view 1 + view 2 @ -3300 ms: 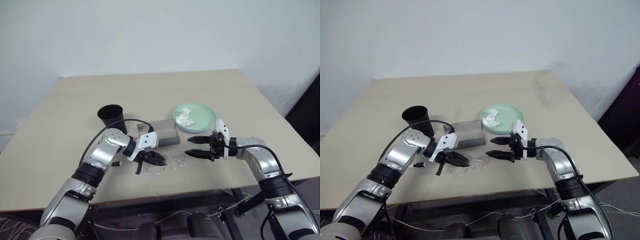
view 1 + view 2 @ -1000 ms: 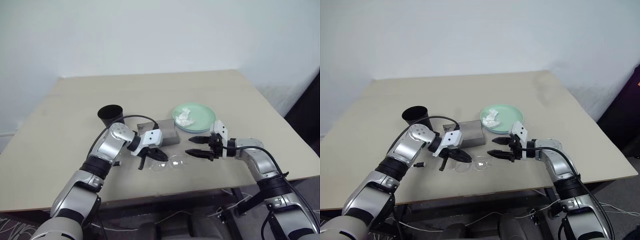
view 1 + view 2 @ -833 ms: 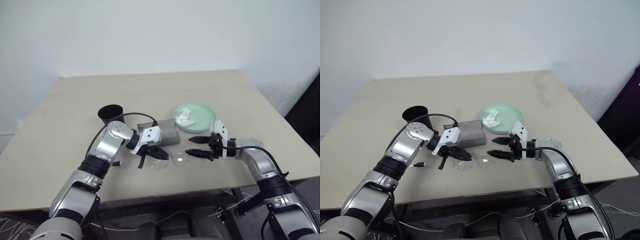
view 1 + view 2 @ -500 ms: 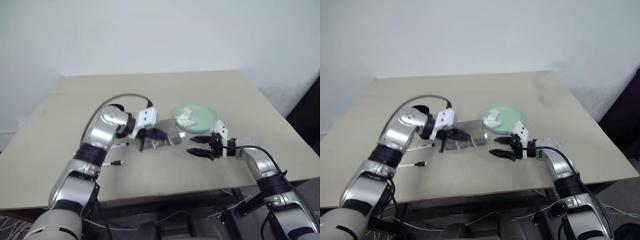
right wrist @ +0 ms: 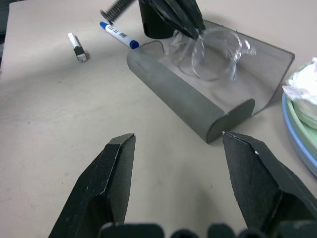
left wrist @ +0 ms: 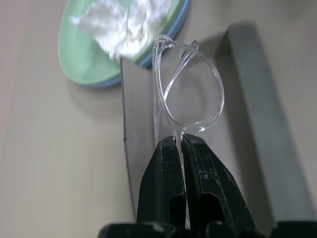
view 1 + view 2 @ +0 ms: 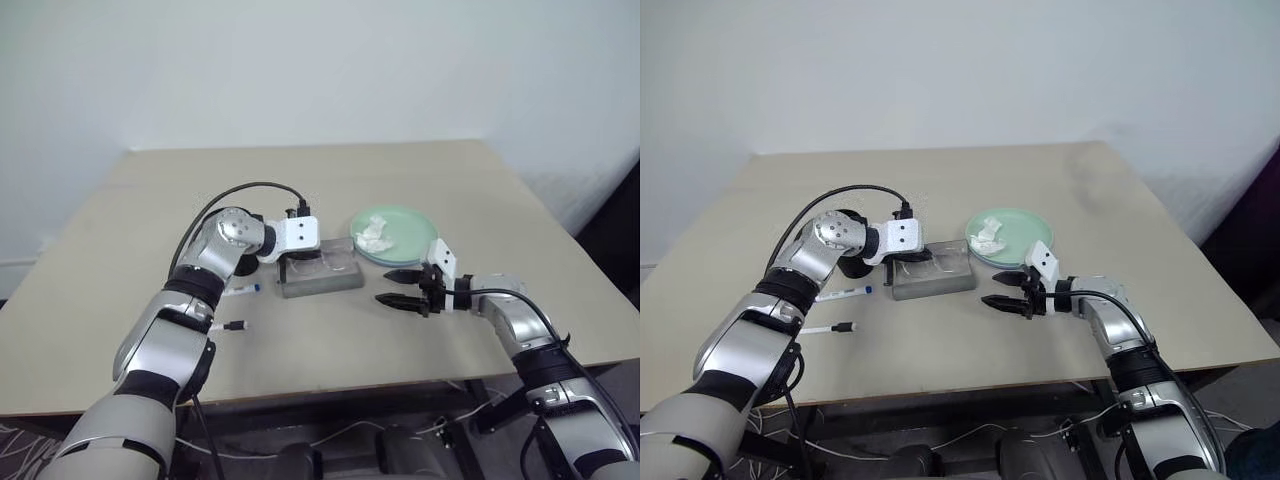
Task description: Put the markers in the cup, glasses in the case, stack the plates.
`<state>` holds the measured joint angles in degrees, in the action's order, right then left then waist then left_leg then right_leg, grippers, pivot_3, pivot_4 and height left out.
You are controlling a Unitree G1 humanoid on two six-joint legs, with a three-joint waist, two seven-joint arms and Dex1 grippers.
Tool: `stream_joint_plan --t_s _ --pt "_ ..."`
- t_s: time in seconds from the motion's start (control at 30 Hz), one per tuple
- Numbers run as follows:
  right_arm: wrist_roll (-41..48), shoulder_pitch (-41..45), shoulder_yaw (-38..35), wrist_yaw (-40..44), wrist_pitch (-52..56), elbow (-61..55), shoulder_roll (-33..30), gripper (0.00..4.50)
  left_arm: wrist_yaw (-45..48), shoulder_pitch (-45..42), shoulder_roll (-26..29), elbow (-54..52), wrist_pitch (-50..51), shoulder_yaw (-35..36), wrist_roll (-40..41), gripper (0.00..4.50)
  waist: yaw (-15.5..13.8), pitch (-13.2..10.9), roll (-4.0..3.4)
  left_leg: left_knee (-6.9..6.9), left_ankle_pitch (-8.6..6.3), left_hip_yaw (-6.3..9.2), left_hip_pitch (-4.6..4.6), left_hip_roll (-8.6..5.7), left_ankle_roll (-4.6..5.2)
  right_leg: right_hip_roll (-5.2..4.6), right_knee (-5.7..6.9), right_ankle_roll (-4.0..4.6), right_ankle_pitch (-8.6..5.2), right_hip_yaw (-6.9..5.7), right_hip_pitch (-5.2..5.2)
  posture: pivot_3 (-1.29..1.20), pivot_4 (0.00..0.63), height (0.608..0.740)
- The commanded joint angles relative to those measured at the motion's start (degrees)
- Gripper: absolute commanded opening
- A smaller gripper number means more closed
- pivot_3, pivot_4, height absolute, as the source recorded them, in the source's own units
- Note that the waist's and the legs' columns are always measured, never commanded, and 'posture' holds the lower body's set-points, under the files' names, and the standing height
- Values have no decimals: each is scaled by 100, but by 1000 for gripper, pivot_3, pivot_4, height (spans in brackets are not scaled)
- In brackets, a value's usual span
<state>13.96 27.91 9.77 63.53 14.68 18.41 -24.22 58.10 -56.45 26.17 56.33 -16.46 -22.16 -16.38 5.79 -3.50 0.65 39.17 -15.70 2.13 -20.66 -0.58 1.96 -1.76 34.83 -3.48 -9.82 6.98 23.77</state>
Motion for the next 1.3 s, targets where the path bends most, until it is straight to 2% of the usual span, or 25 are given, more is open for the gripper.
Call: stream_joint_plan --t_s 0.03,0.33,0.43,0.6,0.83,0.93,1.07,1.1,1.3 --pt "64 29 -105 -12 -76 -266 -15 3037 -167 -248 -103 161 -134 -3 -120 12 -4 0 0 0 0 0 0 0 0 0 0 0 0 0 0 0 0 737" --pt "75 18 -106 -15 -34 -335 -5 3037 455 -131 -235 293 118 185 123 12 -1 1 1 0 0 0 0 0 0 0 1 0 0 0 -1 0 0 737" --pt "73 24 -101 -7 -40 -323 -3 3037 610 -91 -254 236 279 295 246 603 -2 1 1 1 0 0 2 0 0 0 1 0 0 0 -2 0 0 737" --pt "66 47 -81 7 -49 -296 20 3037 462 -67 -204 170 237 263 177 2225 -3 1 2 1 0 2 0 0 0 0 0 0 0 0 -2 0 0 737" --pt "58 50 -62 12 -57 -288 54 3037 105 -256 -223 262 211 421 250 2225 -2 1 2 2 0 2 1 0 0 0 1 -1 0 0 -2 0 0 737" --pt "62 40 -58 14 -54 -313 64 3037 56 -392 -274 332 310 609 390 1606 -3 1 2 2 0 2 1 0 0 0 1 -1 0 -1 -2 0 0 737" --pt "80 44 -69 26 -43 -354 59 3037 -421 -590 -351 534 258 701 302 242 -5 1 3 2 0 3 -1 0 0 0 0 -1 0 -1 -2 0 0 737" --pt "87 46 -73 30 -36 -371 56 3037 -612 -627 -363 606 215 676 228 17 -6 1 4 2 0 3 -1 0 0 0 -1 -1 1 -1 -2 0 0 737" --pt "198 91 -147 60 -2 -564 63 3037 -1737 -756 -456 1114 -82 252 -432 17 -4 1 4 1 0 3 2 -1 0 0 1 -3 1 -1 -2 0 0 737"
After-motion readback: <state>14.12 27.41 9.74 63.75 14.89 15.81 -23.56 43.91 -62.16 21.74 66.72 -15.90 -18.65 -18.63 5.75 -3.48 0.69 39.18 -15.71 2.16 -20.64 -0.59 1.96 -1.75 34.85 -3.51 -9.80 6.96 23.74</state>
